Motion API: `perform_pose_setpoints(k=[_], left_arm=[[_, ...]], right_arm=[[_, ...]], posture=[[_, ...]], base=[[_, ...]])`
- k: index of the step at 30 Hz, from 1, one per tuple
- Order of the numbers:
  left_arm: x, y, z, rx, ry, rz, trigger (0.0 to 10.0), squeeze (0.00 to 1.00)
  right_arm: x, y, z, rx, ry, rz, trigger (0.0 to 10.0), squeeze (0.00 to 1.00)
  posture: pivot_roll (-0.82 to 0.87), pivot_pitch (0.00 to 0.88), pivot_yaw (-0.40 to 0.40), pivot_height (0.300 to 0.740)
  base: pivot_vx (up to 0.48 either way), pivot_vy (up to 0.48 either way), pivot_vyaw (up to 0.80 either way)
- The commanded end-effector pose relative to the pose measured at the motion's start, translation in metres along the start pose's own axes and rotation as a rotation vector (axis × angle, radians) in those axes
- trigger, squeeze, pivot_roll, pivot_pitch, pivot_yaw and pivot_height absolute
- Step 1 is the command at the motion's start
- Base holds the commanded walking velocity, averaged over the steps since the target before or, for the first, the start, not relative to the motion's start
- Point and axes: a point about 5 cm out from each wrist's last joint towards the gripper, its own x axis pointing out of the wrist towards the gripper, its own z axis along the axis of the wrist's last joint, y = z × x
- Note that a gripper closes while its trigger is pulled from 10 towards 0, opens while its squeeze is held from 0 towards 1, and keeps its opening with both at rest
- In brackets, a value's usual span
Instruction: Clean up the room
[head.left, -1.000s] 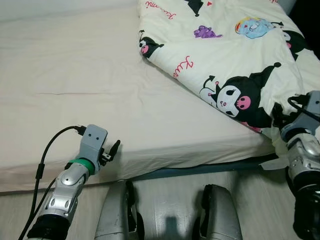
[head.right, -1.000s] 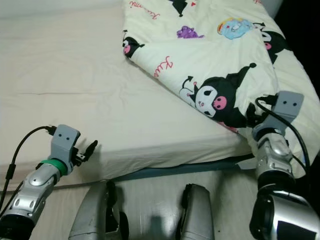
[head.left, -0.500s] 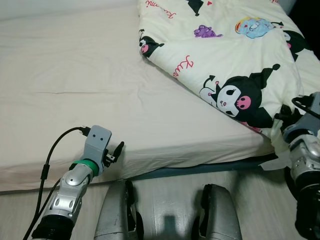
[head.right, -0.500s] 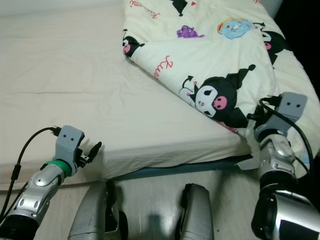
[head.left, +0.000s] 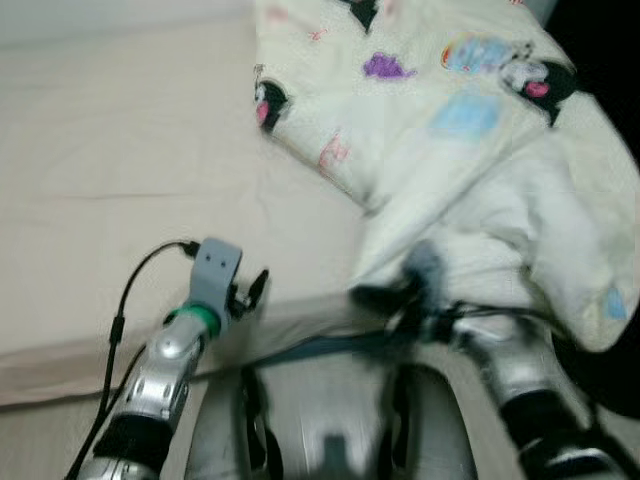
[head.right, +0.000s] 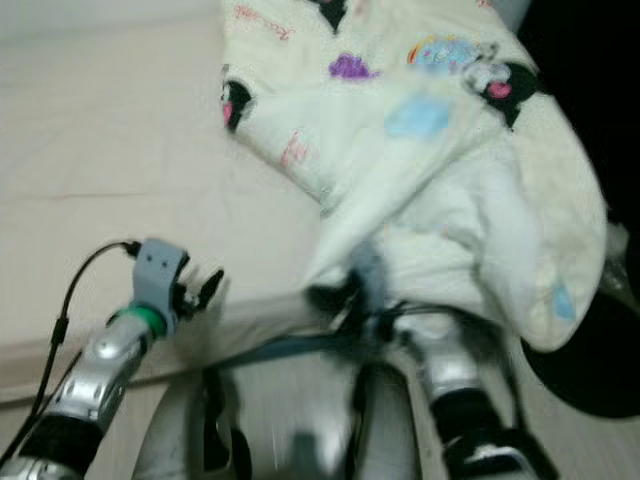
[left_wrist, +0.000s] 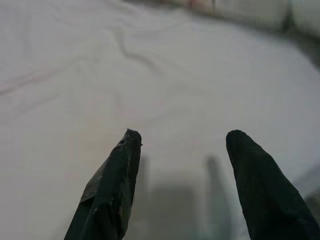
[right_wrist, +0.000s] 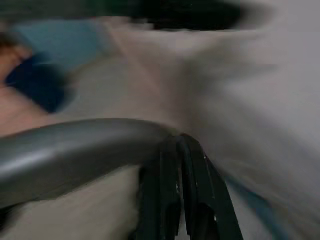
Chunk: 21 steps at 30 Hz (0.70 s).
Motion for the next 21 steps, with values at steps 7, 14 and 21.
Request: perform_pose_setpoints(k=[7,14,21], left_arm=[[-0.003,0.003,-0.011,-0.026,0.039,0.023,10.0,0.00],[-0.007,-0.006,-0.020,-0.030,0.062,0.001,10.0,0.00],[-0.008,-0.011,-0.022,-0.030,0.068,-0.015,10.0,0.00]], right_arm=[[0.002,0.008,-0.006,-0.044,0.048,0.041,10.0,0.00],[-0.026,-0.036,0.050,-0.073,-0.258,-0.425,10.0,1.00],[-0.066,-0.041,0.114,-0.225,-0.507,-0.655,10.0,1.00]], posture=[[0.02,0.173,0.111,0.565],[0.02,0.180,0.112,0.565],[0.01,0.179,0.118,0.565]], base=[[0.000,0.000,0.00],[0.000,0.000,0.00],[0.000,0.000,0.00]])
